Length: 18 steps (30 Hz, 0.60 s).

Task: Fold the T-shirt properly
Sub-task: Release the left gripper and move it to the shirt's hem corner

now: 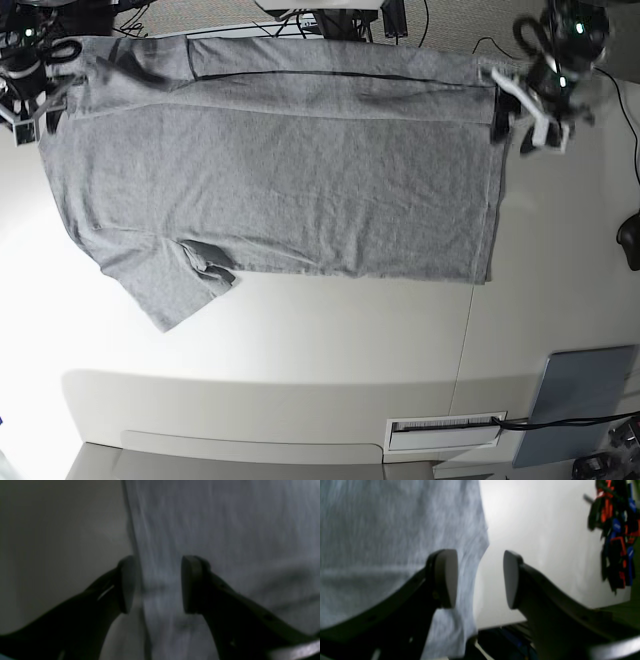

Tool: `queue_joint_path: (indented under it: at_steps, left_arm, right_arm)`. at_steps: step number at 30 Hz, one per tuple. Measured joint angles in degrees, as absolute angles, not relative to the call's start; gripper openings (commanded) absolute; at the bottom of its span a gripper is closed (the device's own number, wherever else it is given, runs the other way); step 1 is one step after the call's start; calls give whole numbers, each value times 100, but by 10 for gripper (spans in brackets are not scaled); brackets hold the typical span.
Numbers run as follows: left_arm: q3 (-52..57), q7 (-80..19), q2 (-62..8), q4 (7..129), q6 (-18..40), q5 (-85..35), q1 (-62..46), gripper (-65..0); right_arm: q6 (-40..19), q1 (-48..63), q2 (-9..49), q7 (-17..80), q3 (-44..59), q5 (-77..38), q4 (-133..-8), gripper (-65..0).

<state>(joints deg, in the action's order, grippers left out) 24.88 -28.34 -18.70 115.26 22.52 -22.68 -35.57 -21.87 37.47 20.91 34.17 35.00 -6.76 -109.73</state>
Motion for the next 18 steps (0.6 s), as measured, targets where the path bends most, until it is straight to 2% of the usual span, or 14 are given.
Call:
queue_joint_path:
  at_steps: [8, 18]
  left_arm:
    - [2491, -3774, -1844, 9911, 2233, -3183, -1264, -349]
    - [1389, -3741, -2108, 7341, 1988, -2604, 596, -349]
  right_arm:
    - [-2163, 2912, 2093, 4095, 3500, -1249, -10975, -356]
    - [-2165, 2794, 2091, 4307, 3500, -1505, -10975, -356]
